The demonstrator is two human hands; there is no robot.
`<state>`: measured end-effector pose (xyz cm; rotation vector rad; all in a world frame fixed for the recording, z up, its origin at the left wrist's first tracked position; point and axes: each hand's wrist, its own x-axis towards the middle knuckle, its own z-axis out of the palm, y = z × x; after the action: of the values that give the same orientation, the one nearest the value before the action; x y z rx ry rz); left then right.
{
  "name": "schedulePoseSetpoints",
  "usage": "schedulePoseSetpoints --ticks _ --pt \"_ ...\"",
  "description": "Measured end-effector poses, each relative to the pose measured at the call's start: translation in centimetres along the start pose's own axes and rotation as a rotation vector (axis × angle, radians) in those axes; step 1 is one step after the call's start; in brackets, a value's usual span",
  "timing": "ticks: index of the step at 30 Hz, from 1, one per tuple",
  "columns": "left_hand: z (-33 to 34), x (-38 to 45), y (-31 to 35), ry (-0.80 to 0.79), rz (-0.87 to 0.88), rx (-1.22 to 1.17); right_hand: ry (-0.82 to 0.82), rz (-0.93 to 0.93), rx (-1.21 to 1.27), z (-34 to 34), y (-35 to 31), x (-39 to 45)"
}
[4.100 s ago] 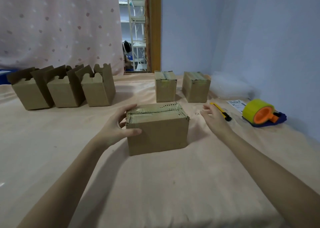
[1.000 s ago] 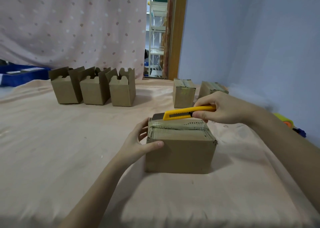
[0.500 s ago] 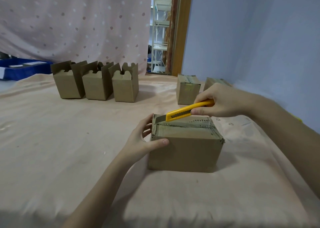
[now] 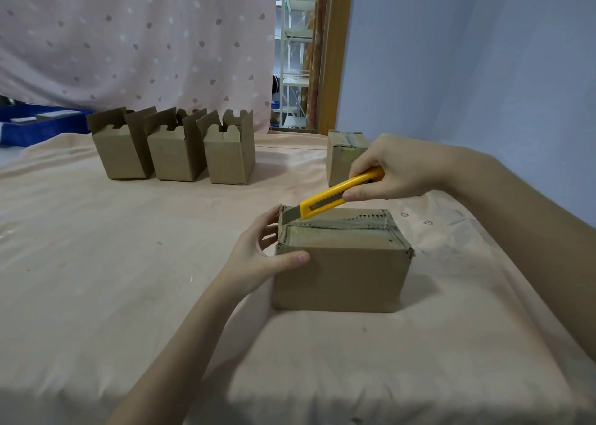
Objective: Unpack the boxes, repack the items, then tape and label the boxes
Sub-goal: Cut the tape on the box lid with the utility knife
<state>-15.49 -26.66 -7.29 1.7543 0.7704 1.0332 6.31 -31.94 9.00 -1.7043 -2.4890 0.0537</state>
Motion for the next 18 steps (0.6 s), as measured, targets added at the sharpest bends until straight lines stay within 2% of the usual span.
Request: schedulePoseSetpoints --ticks 18 --pt "0.03 0.05 -0.15 0.020 -0.003 -0.035 0.001 -0.027 -0.021 0.05 0.24 -0.69"
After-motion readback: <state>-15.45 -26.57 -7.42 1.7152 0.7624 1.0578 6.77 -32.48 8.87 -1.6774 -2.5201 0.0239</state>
